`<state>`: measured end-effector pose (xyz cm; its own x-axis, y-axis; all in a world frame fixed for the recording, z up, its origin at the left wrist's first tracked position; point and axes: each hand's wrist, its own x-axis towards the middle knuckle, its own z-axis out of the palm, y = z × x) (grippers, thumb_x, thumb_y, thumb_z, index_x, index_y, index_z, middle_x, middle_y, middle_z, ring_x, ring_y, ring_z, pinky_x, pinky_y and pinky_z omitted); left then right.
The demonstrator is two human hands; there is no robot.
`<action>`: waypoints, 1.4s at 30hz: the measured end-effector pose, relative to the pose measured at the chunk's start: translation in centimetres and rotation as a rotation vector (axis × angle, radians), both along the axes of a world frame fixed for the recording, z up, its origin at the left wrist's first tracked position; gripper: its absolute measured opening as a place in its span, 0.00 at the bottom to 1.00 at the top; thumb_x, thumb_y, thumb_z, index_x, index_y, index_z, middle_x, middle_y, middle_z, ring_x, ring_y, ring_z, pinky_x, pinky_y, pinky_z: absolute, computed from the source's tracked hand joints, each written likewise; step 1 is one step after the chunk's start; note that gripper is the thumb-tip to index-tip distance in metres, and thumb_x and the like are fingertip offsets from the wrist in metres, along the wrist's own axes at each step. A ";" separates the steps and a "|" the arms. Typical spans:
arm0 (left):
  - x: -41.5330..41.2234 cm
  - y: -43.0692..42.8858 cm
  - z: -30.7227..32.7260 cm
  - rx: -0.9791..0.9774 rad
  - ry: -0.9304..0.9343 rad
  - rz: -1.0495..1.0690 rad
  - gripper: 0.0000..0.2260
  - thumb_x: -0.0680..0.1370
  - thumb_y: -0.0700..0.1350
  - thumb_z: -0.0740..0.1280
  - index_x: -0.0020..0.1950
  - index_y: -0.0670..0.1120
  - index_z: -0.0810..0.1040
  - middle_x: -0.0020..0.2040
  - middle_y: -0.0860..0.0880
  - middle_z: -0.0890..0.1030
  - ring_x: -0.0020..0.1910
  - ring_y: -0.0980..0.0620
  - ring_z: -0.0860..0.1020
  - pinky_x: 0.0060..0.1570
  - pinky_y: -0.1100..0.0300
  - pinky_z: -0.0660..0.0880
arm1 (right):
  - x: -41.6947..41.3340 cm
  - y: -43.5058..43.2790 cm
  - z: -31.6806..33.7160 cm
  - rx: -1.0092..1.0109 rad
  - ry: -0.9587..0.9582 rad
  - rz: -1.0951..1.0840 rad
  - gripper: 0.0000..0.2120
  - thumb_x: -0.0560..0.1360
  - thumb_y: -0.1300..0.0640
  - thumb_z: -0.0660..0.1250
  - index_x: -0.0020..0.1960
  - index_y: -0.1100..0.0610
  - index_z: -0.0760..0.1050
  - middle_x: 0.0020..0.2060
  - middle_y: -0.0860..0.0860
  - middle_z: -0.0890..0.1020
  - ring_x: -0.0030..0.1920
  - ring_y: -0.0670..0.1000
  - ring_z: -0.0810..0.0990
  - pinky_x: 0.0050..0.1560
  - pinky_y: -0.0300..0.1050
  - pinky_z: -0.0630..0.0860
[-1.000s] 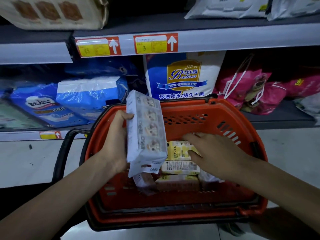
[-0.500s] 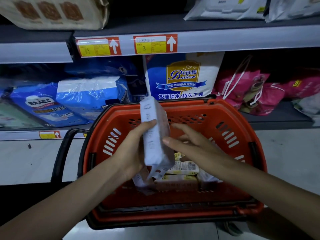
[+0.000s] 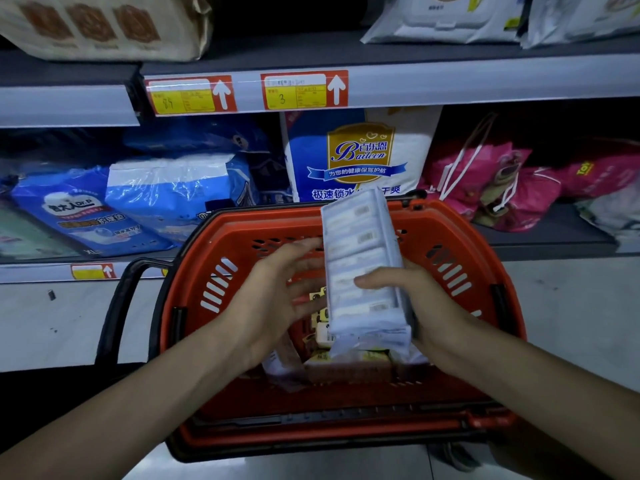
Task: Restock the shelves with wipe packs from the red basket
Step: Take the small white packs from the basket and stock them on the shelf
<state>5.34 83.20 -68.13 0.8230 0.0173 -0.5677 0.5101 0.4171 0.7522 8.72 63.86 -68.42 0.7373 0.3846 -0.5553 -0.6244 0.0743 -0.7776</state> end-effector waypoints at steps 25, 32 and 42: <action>0.2 -0.3 0.4 0.231 -0.097 -0.121 0.17 0.79 0.53 0.72 0.67 0.59 0.80 0.59 0.55 0.86 0.58 0.53 0.85 0.58 0.49 0.80 | -0.4 -0.7 -0.4 0.015 -0.058 -0.022 0.23 0.74 0.62 0.73 0.66 0.45 0.78 0.60 0.50 0.85 0.59 0.58 0.84 0.59 0.60 0.80; -0.1 -0.6 0.4 0.244 -0.152 -0.179 0.26 0.75 0.56 0.74 0.73 0.58 0.75 0.61 0.55 0.85 0.63 0.55 0.82 0.63 0.43 0.79 | -1.0 0.0 0.6 -0.049 -0.202 0.018 0.27 0.76 0.61 0.73 0.72 0.45 0.74 0.61 0.49 0.84 0.60 0.54 0.84 0.61 0.61 0.79; 0.0 -0.8 2.3 -0.152 -0.030 -0.012 0.19 0.83 0.55 0.61 0.68 0.47 0.81 0.61 0.41 0.85 0.57 0.42 0.86 0.53 0.45 0.84 | -1.1 0.7 2.1 -0.077 -0.432 0.062 0.22 0.77 0.51 0.70 0.71 0.44 0.76 0.54 0.45 0.85 0.58 0.44 0.83 0.58 0.46 0.77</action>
